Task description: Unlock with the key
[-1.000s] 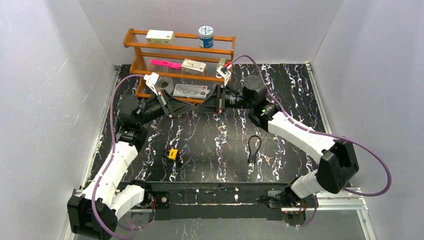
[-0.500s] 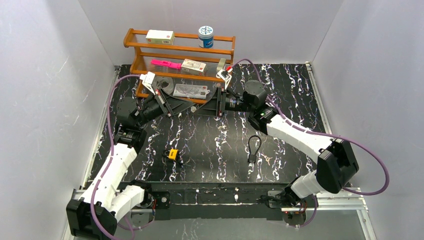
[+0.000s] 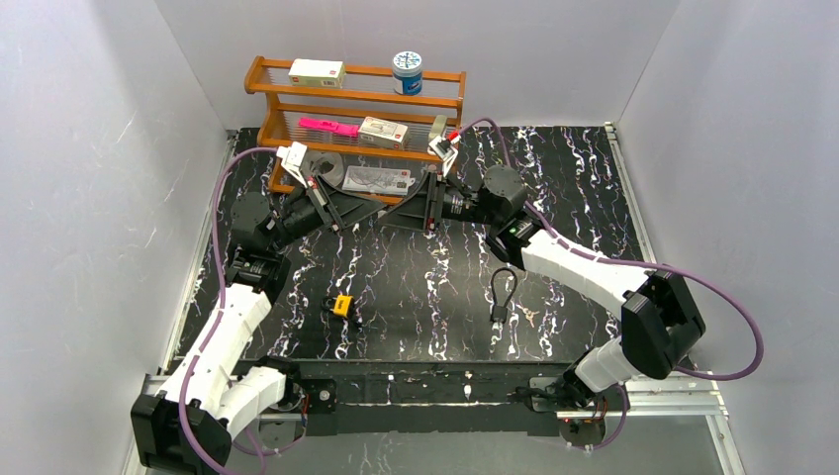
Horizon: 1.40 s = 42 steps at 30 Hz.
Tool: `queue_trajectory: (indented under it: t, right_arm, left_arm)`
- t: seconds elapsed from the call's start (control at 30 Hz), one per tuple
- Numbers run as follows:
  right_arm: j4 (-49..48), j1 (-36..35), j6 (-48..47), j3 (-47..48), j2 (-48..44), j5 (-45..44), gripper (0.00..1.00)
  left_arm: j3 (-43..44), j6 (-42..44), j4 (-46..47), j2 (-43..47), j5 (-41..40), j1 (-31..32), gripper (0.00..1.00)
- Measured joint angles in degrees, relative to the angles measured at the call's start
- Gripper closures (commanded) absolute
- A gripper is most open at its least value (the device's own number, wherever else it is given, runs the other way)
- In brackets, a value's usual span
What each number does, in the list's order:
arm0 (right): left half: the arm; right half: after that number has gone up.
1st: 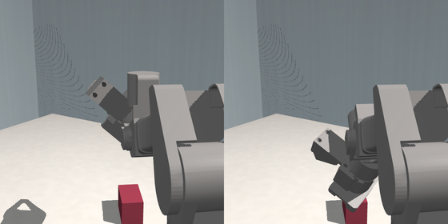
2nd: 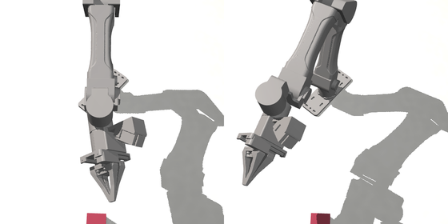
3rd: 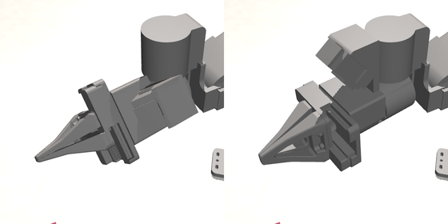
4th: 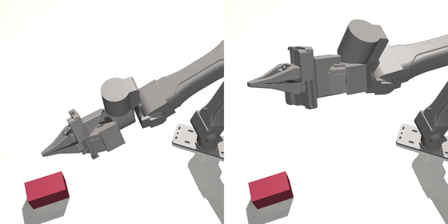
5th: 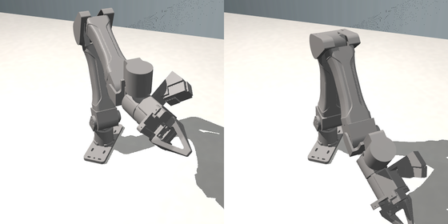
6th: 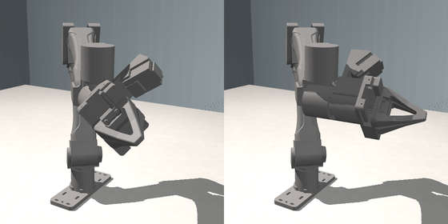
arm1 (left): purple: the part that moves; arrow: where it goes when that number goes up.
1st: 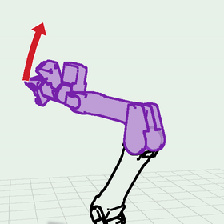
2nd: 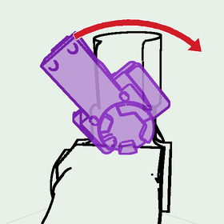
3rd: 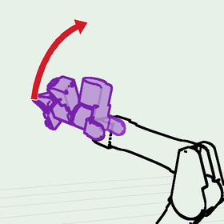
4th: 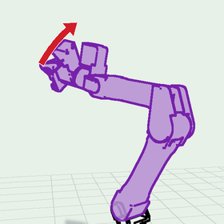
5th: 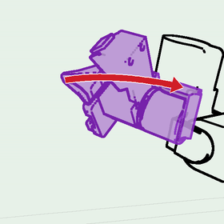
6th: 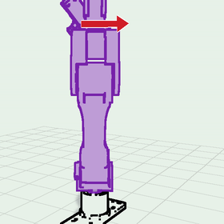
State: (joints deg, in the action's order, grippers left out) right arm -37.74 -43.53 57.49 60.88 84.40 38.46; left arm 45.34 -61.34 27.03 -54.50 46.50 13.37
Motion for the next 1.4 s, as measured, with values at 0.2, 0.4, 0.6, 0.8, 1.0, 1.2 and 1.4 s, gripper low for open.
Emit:
queue_trajectory:
  t: [0.2, 0.4, 0.6, 0.8, 1.0, 1.2, 1.4]
  right_arm:
    - [-0.2, 0.0, 0.9, 0.0, 0.1, -0.9, 0.53]
    - [-0.5, 0.0, 1.2, 0.0, 0.1, -1.8, 0.68]
    - [-2.3, -0.1, 1.7, -0.6, 0.1, -2.0, 0.82]
    - [-4.5, -0.1, 2.7, -1.7, 0.0, -2.2, 0.87]
    - [-6.7, -0.2, 4.1, -2.6, -0.1, -2.5, 0.99]
    - [-7.4, -0.3, 4.4, -3.1, -0.1, -2.5, 0.99]
    - [-5.3, -0.3, 3.8, -7.9, -2.3, -3.1, 0.99]
  left_arm:
    - [0.0, 0.0, 0.0, 0.0, 0.0, 0.0, 1.0]
    - [0.0, 0.0, 0.0, 0.3, -0.1, 0.0, 1.0]
    - [-0.6, -0.2, 0.4, 0.6, -0.3, 0.0, 1.0]
    - [-1.6, -0.4, 0.6, 0.8, -0.9, 0.0, 1.0]
    - [-1.9, -0.9, 0.9, 1.2, -1.4, 0.2, 1.0]
    - [-2.9, -0.4, 1.7, 2.8, -3.7, 0.3, 0.12]
    - [-2.6, 5.6, -13.7, 6.8, -17.6, 0.3, 0.02]
